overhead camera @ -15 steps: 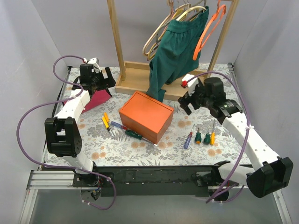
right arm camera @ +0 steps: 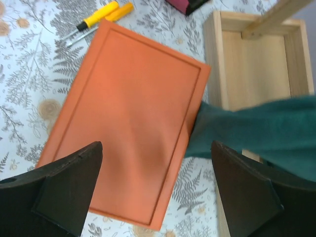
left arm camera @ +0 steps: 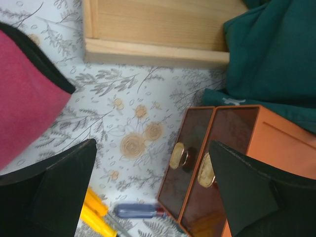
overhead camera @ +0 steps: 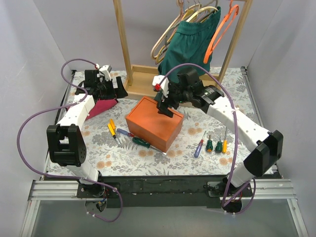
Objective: Sort the tools into containers
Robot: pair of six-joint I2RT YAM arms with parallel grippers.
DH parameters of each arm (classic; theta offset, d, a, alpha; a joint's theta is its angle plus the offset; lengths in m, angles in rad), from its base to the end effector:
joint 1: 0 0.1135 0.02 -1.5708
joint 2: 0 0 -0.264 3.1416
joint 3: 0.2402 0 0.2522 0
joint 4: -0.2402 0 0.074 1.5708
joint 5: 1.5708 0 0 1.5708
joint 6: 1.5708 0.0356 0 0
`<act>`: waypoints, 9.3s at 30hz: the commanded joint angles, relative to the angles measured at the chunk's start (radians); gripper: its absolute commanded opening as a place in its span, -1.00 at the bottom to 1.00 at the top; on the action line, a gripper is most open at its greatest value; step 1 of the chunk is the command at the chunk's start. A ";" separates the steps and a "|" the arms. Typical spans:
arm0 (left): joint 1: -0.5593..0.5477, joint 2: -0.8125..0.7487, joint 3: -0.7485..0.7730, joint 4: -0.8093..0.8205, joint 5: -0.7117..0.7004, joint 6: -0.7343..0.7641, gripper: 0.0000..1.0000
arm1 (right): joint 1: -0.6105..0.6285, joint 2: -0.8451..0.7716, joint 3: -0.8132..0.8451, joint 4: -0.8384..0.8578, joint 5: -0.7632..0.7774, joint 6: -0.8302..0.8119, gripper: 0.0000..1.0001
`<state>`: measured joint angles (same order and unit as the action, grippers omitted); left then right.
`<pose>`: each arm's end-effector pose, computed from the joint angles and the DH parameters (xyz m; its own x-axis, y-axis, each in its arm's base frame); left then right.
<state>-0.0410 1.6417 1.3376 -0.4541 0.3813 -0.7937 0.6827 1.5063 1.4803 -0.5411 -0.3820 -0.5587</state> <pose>0.3673 -0.0283 0.2871 -0.7014 -0.6335 -0.3267 -0.2738 0.6626 -0.6971 0.2552 0.2246 0.3731 0.0862 -0.5639 -0.8214 -0.9242 0.2626 -0.2773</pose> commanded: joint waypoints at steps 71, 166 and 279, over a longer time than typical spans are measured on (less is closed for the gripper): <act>-0.077 -0.325 -0.319 0.227 0.162 -0.239 0.96 | 0.101 -0.090 -0.031 -0.142 0.450 -0.004 0.97; -0.111 0.018 -0.083 -0.233 -0.058 -0.062 0.43 | -0.068 0.094 -0.233 0.098 0.519 0.121 -0.97; 0.012 -0.117 0.061 0.012 -0.329 -0.145 0.88 | -0.505 0.078 -0.512 -0.361 0.247 0.677 0.18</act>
<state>-0.0315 1.5288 1.3636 -0.4408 0.0666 -0.9562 0.1787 1.5673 0.9791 -0.9218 -0.1307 0.1017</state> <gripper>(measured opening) 0.938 0.604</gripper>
